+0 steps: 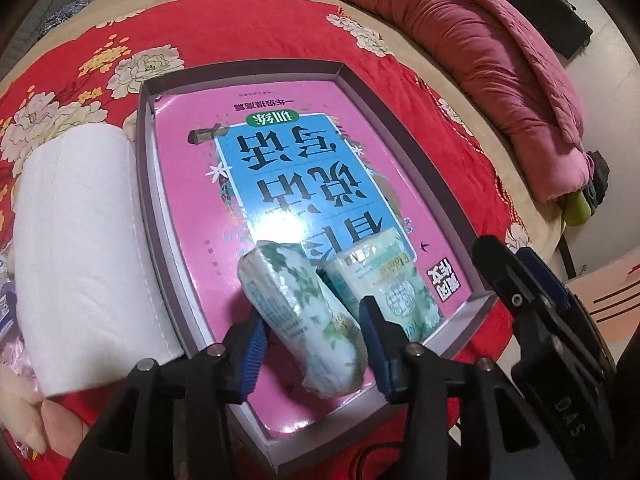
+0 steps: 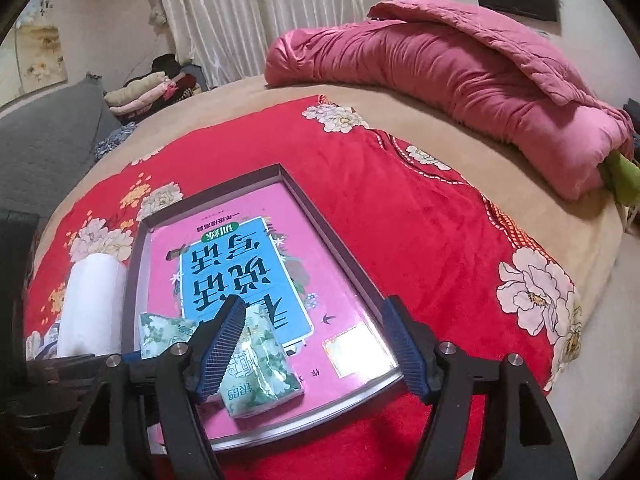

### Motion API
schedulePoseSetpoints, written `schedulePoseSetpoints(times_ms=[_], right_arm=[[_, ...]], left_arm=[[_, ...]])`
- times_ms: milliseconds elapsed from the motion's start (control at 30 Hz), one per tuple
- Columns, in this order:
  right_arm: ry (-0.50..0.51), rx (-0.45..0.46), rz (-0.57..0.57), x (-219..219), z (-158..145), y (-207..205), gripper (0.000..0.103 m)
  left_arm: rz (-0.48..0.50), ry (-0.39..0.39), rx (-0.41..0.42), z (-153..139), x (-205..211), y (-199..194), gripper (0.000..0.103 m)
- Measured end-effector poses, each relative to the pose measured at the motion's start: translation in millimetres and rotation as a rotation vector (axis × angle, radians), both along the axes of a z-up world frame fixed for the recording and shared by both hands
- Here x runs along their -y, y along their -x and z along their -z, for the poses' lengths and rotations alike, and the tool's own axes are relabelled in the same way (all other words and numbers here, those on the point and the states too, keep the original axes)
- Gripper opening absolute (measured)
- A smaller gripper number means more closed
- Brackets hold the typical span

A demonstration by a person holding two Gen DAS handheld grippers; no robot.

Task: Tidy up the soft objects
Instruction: 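Open both grippers to release the tissue packs onto the tray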

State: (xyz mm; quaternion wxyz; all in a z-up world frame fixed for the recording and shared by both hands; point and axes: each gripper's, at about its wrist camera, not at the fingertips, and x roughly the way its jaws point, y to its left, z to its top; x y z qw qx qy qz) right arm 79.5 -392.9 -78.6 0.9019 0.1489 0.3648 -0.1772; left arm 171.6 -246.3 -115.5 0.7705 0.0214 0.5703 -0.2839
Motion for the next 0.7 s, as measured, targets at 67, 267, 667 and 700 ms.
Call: schedulePoseSetpoints(times_ms=[67, 267, 667, 700], right_arm=[[0.006, -0.001, 0.001, 1, 0, 0, 0.073], [-0.006, -0.003, 0.042, 11, 4, 5, 0.073], [-0.006, 0.012, 0.068, 15, 4, 8, 0.074], [0.001, 0.011, 0.065, 14, 3, 7, 0.074]], left_arm=[[0.000, 0.005, -0.003, -1, -2, 3, 0.052], [-0.014, 0.047, -0.021, -3, -18, 15, 0.063], [-0.009, 0.185, 0.017, -36, -45, 42, 0.064], [-0.012, 0.193, 0.017, -38, -46, 43, 0.064]])
